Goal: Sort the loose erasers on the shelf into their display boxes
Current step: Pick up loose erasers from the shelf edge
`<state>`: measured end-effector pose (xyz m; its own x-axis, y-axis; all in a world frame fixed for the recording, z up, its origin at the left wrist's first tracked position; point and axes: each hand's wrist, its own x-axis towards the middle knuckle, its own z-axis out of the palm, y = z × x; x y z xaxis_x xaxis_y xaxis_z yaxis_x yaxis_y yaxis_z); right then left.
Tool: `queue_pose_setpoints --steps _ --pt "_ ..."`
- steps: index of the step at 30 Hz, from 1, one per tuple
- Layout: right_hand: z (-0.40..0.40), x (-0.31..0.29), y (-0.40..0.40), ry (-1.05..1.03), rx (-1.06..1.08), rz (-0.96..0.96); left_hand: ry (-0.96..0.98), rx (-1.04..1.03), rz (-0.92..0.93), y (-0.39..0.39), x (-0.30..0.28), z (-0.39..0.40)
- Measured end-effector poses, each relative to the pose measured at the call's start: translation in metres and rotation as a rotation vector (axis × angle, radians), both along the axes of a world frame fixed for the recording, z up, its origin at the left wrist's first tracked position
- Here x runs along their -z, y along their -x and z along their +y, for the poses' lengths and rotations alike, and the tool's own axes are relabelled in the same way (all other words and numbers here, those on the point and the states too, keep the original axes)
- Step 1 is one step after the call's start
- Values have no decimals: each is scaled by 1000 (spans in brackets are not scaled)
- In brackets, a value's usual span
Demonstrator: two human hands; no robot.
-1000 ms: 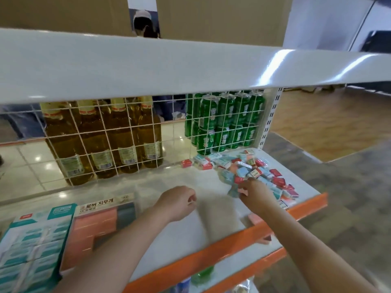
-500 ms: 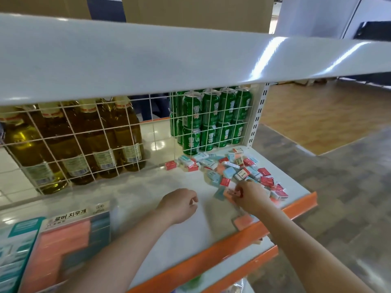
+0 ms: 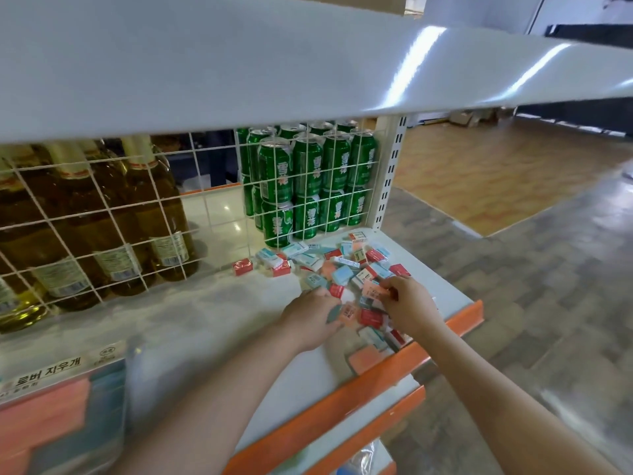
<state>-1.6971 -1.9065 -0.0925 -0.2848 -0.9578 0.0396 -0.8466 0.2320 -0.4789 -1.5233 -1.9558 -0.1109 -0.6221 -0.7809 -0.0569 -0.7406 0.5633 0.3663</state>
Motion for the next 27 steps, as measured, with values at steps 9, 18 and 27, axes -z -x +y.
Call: queue_pose_setpoints --steps 9,18,27 --pt "9 0 14 6 34 -25 -45 15 -162 28 1 -10" --pt "13 0 10 19 75 -96 -94 -57 -31 20 0 -11" --pt "14 2 -11 18 56 -130 -112 -112 42 -7 1 -5"
